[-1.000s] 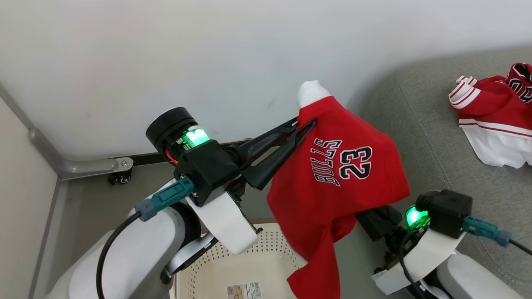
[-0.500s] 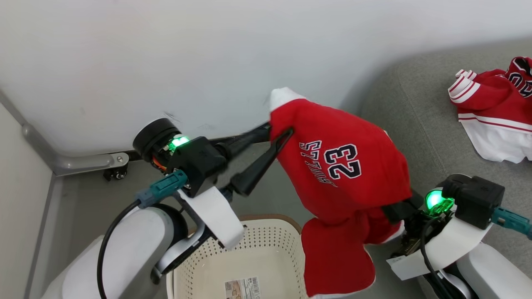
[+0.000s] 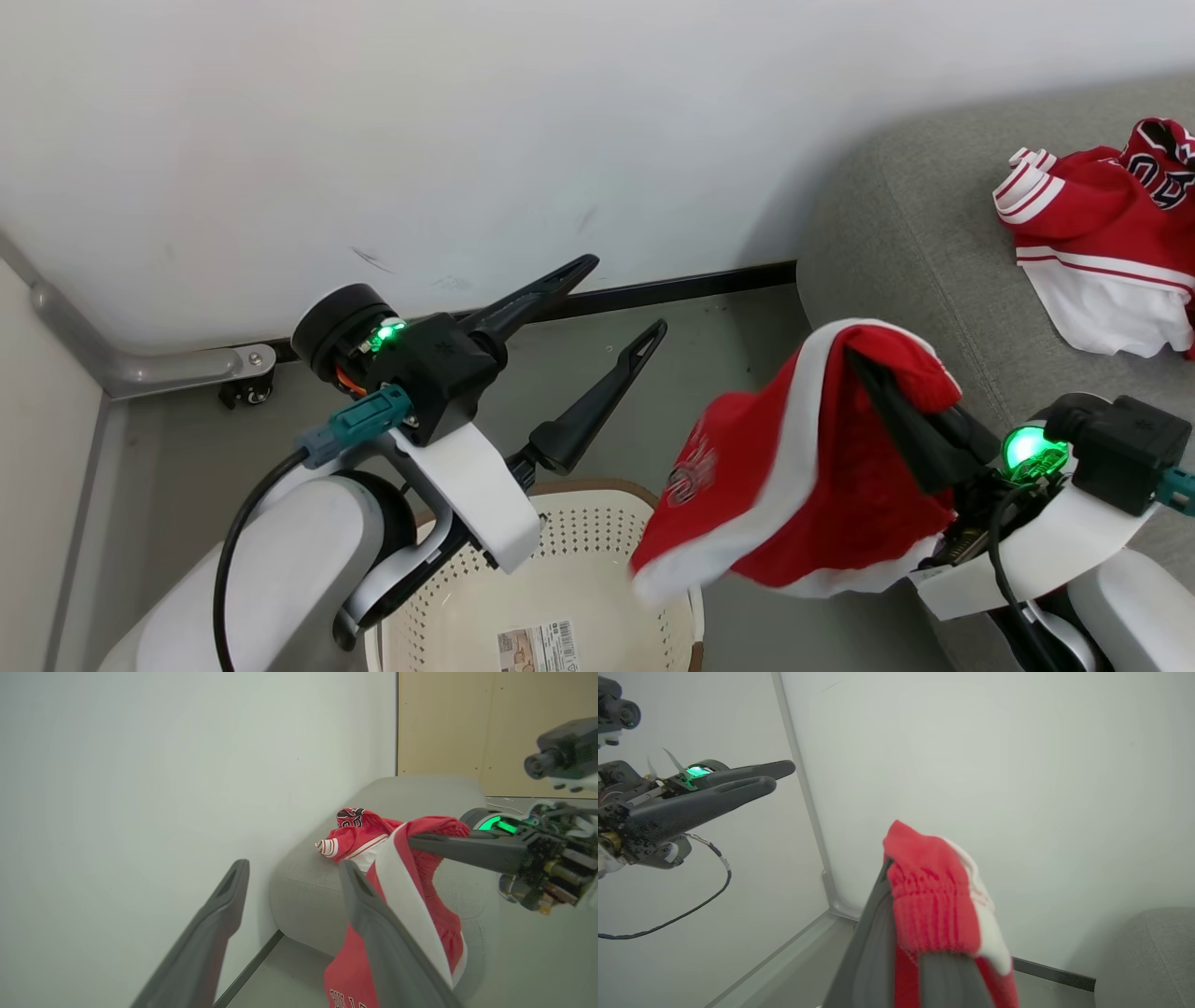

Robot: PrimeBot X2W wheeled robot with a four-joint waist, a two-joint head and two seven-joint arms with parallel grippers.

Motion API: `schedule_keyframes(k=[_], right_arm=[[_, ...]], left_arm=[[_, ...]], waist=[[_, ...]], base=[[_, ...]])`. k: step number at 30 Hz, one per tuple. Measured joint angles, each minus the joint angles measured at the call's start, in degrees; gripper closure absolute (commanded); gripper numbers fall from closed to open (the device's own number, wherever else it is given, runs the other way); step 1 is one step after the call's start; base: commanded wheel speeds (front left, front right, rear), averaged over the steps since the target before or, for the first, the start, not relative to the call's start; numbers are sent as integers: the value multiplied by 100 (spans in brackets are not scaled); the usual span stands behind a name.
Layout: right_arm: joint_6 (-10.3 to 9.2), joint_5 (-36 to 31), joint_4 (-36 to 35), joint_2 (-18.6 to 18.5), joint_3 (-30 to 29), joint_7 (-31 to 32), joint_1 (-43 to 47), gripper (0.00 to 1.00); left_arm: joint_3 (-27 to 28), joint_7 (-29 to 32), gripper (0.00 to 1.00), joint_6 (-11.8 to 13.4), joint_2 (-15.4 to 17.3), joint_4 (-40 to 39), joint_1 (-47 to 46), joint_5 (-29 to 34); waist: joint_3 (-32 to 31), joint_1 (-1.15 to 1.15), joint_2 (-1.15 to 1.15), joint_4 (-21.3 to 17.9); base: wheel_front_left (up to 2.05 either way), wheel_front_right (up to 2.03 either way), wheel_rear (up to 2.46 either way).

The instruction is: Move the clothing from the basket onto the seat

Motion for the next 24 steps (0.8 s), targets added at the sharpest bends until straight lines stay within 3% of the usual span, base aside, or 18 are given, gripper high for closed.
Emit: schedule_keyframes(k=[24], right_arm=[[0, -318, -178, -81, -794, 0, 346, 100]], left_arm=[[-199, 53, 0, -101, 16, -56, 187, -83]], waist=[[135, 0, 0, -438]], base=[[0, 0, 0]])
